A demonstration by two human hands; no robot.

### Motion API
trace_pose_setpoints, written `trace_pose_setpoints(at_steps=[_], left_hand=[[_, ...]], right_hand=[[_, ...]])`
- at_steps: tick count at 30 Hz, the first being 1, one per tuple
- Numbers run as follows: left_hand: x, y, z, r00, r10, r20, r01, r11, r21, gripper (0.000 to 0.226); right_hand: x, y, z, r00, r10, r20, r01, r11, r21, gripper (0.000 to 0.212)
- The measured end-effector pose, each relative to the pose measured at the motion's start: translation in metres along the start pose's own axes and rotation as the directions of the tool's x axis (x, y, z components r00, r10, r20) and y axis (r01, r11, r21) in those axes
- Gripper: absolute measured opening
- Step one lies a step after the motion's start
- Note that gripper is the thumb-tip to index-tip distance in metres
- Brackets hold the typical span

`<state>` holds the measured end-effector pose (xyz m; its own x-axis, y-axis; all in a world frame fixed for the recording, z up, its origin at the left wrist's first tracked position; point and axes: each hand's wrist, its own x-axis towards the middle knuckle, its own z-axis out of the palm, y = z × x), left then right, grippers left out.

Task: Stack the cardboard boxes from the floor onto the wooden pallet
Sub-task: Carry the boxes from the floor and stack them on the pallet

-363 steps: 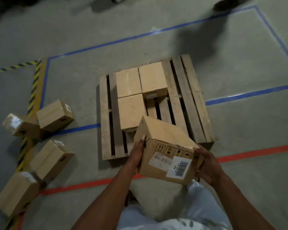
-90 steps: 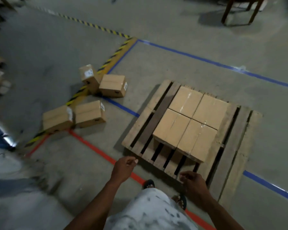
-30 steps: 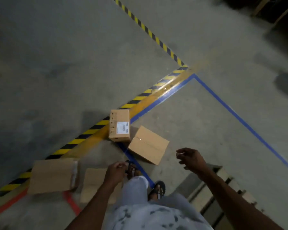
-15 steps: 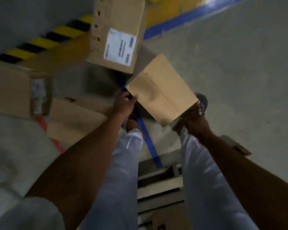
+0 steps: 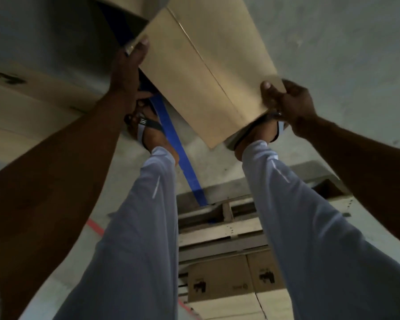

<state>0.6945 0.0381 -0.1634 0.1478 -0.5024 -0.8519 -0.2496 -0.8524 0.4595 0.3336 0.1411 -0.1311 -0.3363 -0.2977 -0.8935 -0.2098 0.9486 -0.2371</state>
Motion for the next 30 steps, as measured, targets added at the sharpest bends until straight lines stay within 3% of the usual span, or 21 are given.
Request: trace_pose_setpoints(at_steps=[3, 7, 11, 14, 17, 21, 24, 28, 30], left_hand=[[-0.011, 0.016, -0.003, 0.998, 0.062, 0.008, -0.063, 0.992, 0.114, 0.069], [-0.053, 0.049, 0.004, 0.985, 0.118, 0.122, -0.147, 0.951, 0.272, 0.043], [-0.078, 0.057, 0.022, 0.967, 0.200, 0.157, -0.246, 0.892, 0.380, 0.055], [-0.083, 0.049, 0.039, 0.981, 0.161, 0.106, -0.189, 0.915, 0.358, 0.073], [-0.084, 0.042, 0.046, 0.989, 0.141, 0.048, -0.149, 0.927, 0.344, 0.074], [-0.089, 0.043, 0.053, 0.998, 0.064, 0.000, -0.060, 0.940, 0.335, 0.076], [-0.099, 0.041, 0.071, 1.000, 0.002, 0.003, -0.002, 0.958, 0.286, 0.078], [-0.111, 0.039, 0.099, 0.988, -0.147, 0.051, 0.139, 0.981, 0.139, 0.093], [-0.120, 0.038, 0.114, 0.986, -0.088, 0.139, 0.074, 0.992, 0.106, 0.103]], right_hand=[[-0.001, 0.006, -0.020, 0.997, 0.032, -0.065, -0.029, 0.998, 0.050, 0.054], [-0.006, -0.007, -0.052, 0.964, 0.200, -0.177, -0.188, 0.978, 0.085, 0.069], [0.006, -0.019, -0.072, 0.951, 0.276, -0.141, -0.276, 0.961, 0.024, 0.077], [0.012, -0.027, -0.077, 0.961, 0.266, -0.070, -0.265, 0.964, 0.034, 0.066], [0.012, -0.042, -0.075, 0.963, 0.264, -0.061, -0.254, 0.958, 0.133, 0.061], [0.008, -0.043, -0.080, 0.975, 0.220, -0.039, -0.175, 0.860, 0.480, 0.067], [-0.007, -0.046, -0.089, 0.995, 0.068, 0.077, -0.102, 0.728, 0.678, 0.061], [-0.028, -0.047, -0.118, 0.996, -0.029, 0.082, -0.031, 0.759, 0.650, 0.074], [-0.030, -0.047, -0.132, 0.999, 0.047, 0.006, -0.041, 0.786, 0.617, 0.083]])
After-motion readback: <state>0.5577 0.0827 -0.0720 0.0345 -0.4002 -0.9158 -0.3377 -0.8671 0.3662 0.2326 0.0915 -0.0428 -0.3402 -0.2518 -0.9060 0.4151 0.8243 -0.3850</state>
